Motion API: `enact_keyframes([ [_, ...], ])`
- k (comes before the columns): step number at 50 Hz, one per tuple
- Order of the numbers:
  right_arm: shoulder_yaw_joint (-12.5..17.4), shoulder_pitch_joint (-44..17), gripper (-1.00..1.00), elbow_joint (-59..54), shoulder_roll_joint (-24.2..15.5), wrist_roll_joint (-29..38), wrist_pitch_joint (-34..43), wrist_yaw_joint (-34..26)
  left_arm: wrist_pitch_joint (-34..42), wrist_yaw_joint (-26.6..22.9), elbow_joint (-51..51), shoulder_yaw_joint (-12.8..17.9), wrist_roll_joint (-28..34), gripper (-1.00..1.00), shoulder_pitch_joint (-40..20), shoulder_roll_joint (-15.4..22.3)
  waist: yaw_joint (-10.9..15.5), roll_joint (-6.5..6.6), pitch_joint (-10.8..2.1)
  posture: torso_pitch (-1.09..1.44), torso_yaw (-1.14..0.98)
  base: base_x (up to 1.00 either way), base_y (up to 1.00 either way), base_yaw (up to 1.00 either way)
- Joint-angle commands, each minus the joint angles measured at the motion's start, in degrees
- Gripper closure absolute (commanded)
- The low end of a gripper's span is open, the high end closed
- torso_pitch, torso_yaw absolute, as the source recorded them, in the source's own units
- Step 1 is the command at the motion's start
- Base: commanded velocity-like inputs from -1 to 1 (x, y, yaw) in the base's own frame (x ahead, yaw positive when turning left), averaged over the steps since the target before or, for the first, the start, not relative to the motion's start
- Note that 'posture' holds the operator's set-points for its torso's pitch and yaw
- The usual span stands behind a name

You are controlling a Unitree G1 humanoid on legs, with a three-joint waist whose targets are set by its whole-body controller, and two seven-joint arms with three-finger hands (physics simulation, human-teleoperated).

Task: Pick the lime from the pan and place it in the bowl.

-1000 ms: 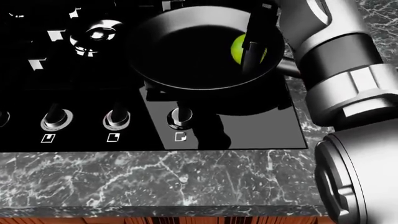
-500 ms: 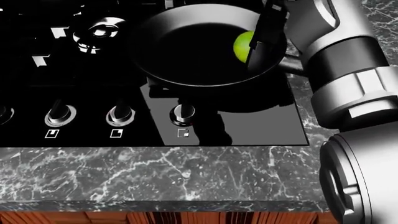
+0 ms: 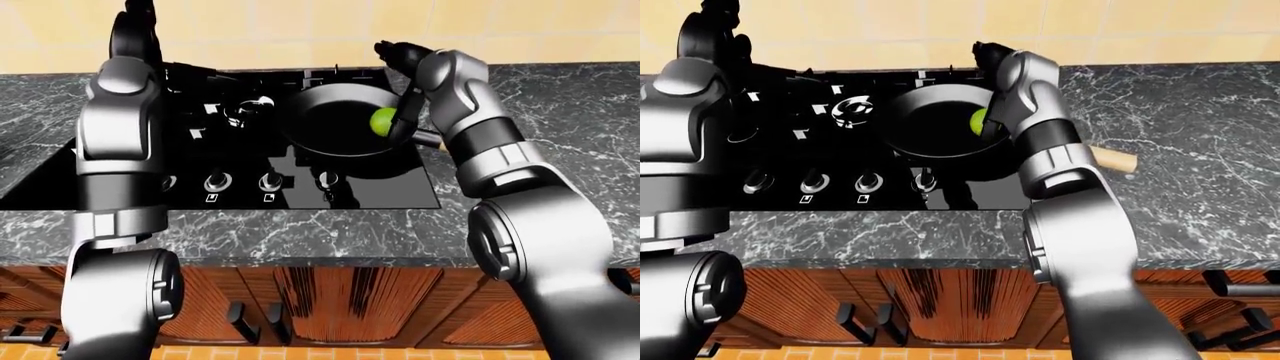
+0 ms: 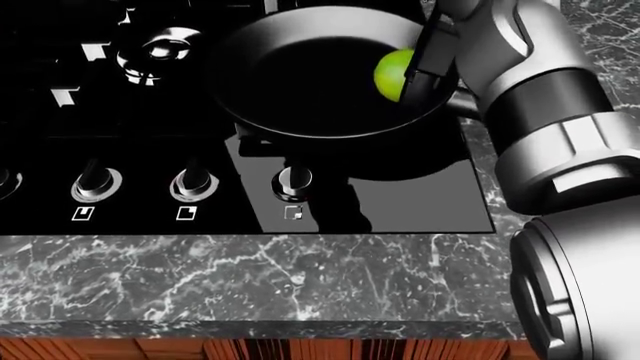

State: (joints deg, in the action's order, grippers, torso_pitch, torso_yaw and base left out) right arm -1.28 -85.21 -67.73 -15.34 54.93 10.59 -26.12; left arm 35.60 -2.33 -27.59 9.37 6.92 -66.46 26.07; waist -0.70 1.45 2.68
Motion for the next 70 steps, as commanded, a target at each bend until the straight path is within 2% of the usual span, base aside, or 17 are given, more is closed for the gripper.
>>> enact_keyframes([
  [1,0.2,-2.4,-1.00,1.9,-0.6,0.3,-0.5,2.1,-1.7,0.4,2.1,0.4,0.2,-1.00,-2.3,0.8,0.0,0.17,-1.93,0.00,0.00,0.00,0.00,0.00],
  [13,0.3,-1.2,-1.00,0.3,0.6,-0.8,-1.3,5.0,-1.2,0.3,2.8,0.3,0.3,-1.00,-2.2,0.7,0.0,0.02,-2.05,0.00,0.00,0.00,0.00,0.00],
  [19,0.8,-0.7,-1.00,0.9,1.2,-2.6,-0.9,3.1,-1.2,0.2,2.6,0.3,0.3,-1.00,-2.5,0.8,0.0,-0.03,-2.13,0.00,0.00,0.00,0.00,0.00],
  [32,-0.2,-0.3,-1.00,1.7,1.1,-2.6,-0.5,0.9,-1.0,0.2,2.6,0.2,0.4,-1.00,-2.9,0.7,-0.2,-0.06,-2.22,0.00,0.00,0.00,0.00,0.00],
  [34,-0.2,-0.3,-0.87,1.7,1.2,-2.5,-0.5,0.9,-1.1,0.2,2.4,0.3,0.4,-1.00,-3.0,0.7,-0.2,-0.08,-2.24,0.00,0.00,0.00,0.00,0.00],
  [41,-0.3,-0.2,-0.85,1.9,1.4,-2.1,-0.3,0.4,-0.5,0.2,3.2,0.4,0.3,-1.00,-2.8,0.9,-0.3,-0.11,-2.16,0.00,0.00,0.00,0.00,0.00],
  [48,-0.4,-0.1,-0.40,2.0,1.3,-1.8,-0.2,0.0,-0.2,0.2,3.7,0.4,0.2,-1.00,-2.7,0.8,-0.3,-0.06,-2.06,0.00,0.00,0.00,0.00,0.00],
  [52,-0.4,0.0,-0.28,2.1,1.4,-1.5,0.0,-0.2,0.0,0.2,3.9,0.3,0.2,-1.00,-2.7,0.8,-0.3,0.03,-1.97,0.00,0.00,0.00,0.00,0.00],
  [53,-0.4,0.0,-0.11,1.9,1.3,-1.5,-0.1,0.0,0.0,0.3,3.9,0.3,0.2,-1.00,-2.7,0.7,-0.3,0.05,-1.95,0.00,0.00,0.00,0.00,0.00],
  [57,-0.4,0.0,-0.10,1.8,1.3,-1.3,-0.1,-0.1,0.0,0.3,3.6,0.2,0.2,-1.00,-3.1,0.6,-0.2,0.12,-1.92,0.00,0.00,0.00,0.00,0.00],
  [61,-0.4,0.0,0.07,1.7,1.3,-1.2,-0.1,-0.2,0.0,0.3,3.7,0.2,0.3,-1.00,-3.2,0.6,-0.1,0.15,-1.89,0.00,0.00,0.00,0.00,0.00],
  [64,-0.4,0.0,0.42,1.7,1.4,-1.2,0.0,-0.3,0.0,0.2,3.6,0.2,0.3,-1.00,-3.4,0.7,-0.1,0.15,-1.90,0.00,0.00,0.00,0.00,0.00],
  [66,-0.4,0.0,0.98,1.8,1.3,-1.0,0.0,-0.3,0.1,0.2,3.4,0.2,0.3,-1.00,-3.6,0.7,-0.1,0.13,-1.91,0.00,0.00,0.00,0.00,0.00],
  [70,-0.5,0.1,1.00,2.3,1.4,-0.7,0.0,-0.2,0.5,0.1,4.3,0.2,0.3,-1.00,-3.2,0.7,0.0,0.12,-1.98,0.00,0.00,0.00,0.00,0.00],
])
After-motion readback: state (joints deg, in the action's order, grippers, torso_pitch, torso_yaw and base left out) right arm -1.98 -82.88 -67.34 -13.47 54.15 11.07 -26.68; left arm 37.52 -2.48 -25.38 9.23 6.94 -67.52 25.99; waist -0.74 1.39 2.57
